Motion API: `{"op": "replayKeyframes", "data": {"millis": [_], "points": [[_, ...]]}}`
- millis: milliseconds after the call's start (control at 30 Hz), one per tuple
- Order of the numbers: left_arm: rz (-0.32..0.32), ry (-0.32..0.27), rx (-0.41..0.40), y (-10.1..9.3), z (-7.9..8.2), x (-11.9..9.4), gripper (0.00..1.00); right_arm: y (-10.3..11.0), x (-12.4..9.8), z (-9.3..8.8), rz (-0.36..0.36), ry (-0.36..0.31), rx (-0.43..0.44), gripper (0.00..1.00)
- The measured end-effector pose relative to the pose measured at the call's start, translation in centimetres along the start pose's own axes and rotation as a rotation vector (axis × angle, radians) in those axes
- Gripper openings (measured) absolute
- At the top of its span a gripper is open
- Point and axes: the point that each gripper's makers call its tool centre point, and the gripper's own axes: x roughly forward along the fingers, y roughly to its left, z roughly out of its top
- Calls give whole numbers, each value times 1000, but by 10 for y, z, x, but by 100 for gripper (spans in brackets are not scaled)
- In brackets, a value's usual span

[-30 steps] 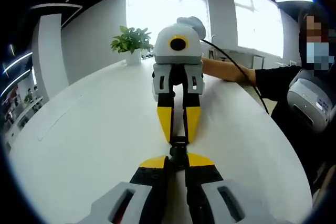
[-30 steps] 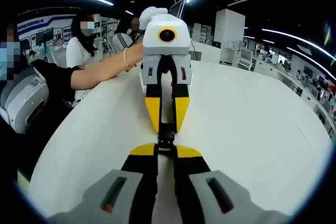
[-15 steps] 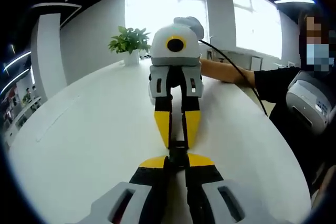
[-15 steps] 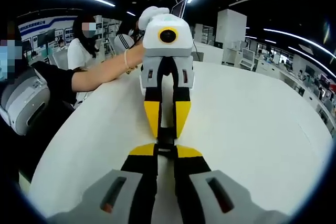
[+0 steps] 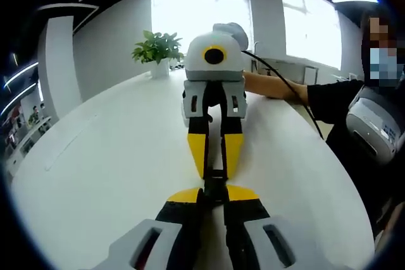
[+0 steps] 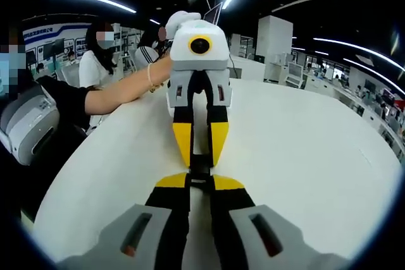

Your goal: Snap the two parts of the plastic buckle together until the buckle closes and remains connected.

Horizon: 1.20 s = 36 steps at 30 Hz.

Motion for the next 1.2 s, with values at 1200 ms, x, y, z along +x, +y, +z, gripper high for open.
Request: {"op": "replayKeyframes", "data": {"millis": [1200], "points": [[29, 0, 103, 7, 3, -1, 12, -7, -2, 3, -64, 24, -160, 12]]}}
